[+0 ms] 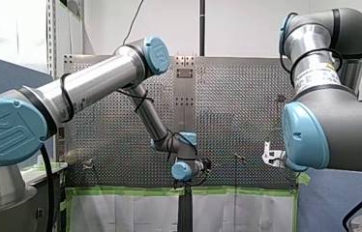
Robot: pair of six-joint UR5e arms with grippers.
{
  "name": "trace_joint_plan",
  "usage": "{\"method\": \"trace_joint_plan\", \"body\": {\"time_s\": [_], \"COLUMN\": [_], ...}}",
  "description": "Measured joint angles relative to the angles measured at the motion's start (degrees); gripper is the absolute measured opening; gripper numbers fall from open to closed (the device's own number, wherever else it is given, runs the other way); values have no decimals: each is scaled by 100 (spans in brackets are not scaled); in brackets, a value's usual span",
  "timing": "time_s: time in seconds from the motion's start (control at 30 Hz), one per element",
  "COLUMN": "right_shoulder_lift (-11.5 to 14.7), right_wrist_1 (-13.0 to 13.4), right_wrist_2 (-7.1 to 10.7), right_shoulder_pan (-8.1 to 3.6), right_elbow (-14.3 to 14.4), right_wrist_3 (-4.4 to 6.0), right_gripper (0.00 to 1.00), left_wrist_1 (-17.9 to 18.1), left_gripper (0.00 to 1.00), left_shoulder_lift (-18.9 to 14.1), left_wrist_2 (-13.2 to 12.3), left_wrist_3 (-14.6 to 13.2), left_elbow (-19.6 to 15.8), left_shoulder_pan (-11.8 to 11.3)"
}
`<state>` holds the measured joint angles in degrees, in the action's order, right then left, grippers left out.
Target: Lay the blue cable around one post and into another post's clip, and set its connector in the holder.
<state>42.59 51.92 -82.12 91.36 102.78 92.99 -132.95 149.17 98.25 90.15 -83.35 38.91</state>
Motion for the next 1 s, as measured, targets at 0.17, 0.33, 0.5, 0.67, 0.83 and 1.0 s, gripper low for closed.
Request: {"method": "trace_joint_plan", "body": {"time_s": [0.17,0.33,0.5,0.67,0.83,1.0], "right_shoulder_lift": [-1,-5,-5,-5,-7,-7], "right_wrist_1": [-6,-8,-54,-89,-100,-90], "right_wrist_2": [-43,-49,-43,-37,-34,-22], "right_shoulder_pan": [-54,-108,-147,-173,-187,-198], "right_elbow": [-55,-68,-121,-157,-182,-227], "right_wrist_3": [-2,-7,0,10,17,22], "right_gripper": [0,0,0,0,0,0], "left_wrist_1": [-3,19,101,145,158,59], "left_gripper": [1,1,1,4,4,4], "left_shoulder_lift": [2,6,7,27,54,229], "left_wrist_2": [102,117,107,63,-10,-69], "left_wrist_3": [94,305,559,812,932,982], "left_elbow": [27,29,31,41,65,209], "left_shoulder_pan": [12,3,-22,-63,-88,-111]}}
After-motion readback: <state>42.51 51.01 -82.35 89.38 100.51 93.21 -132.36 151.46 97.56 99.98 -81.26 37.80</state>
